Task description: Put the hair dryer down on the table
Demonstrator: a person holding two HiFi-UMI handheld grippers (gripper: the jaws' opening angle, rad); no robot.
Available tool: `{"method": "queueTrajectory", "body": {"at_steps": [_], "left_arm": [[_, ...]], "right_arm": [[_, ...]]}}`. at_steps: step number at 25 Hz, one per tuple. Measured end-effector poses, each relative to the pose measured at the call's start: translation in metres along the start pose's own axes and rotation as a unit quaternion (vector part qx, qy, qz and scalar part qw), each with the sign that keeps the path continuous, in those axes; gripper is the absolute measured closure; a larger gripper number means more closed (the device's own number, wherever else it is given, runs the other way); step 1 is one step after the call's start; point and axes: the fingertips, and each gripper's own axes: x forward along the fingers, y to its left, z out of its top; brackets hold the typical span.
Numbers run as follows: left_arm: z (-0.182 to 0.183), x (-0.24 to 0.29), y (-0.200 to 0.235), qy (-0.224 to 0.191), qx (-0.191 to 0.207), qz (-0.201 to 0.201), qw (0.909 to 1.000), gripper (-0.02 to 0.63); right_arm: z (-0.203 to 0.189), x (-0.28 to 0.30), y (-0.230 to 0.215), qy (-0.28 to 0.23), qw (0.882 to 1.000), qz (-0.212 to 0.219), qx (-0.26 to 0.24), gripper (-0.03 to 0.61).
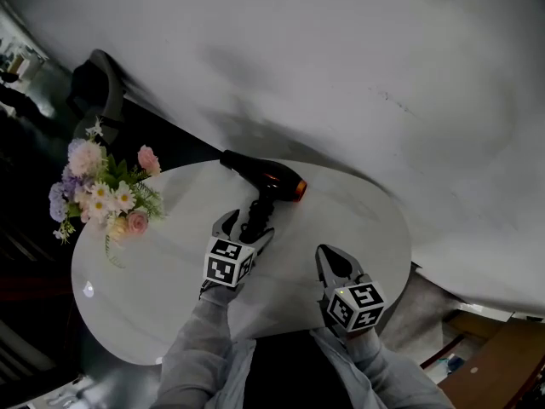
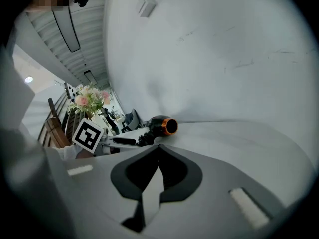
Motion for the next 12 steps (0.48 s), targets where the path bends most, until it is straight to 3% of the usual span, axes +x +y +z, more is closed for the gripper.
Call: {"method": "queueTrajectory", "body": {"at_steps": [4, 12], "left_arm": [[-0.007, -0.025, 0.001, -0.010, -0.037, -0.003, 0.9992, 0.236], [-0.007, -0.073, 0.000, -0.040, -0.050, -0.017, 0.9978, 0.310]], "right_arm": [[0.000, -0.011, 0.013, -0.009, 1.000, 0.000, -0.003, 0.569], [0.001, -0.034, 0.050, -0.045, 0.999, -0.008, -0.017, 0.569]]}}
